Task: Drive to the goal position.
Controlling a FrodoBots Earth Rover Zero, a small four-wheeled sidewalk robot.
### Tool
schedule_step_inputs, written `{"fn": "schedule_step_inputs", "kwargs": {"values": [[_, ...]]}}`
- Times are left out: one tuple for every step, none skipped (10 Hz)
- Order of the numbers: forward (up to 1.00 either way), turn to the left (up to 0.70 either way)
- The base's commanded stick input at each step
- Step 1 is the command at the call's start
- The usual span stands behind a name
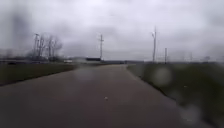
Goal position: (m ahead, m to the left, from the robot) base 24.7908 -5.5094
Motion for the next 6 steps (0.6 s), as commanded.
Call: {"fn": "schedule_step_inputs", "kwargs": {"values": [[0.7,0.0],[0.7,0.0],[0.7,0.0],[0.7,0.0],[0.7,0.0],[0.7,0.0]]}}
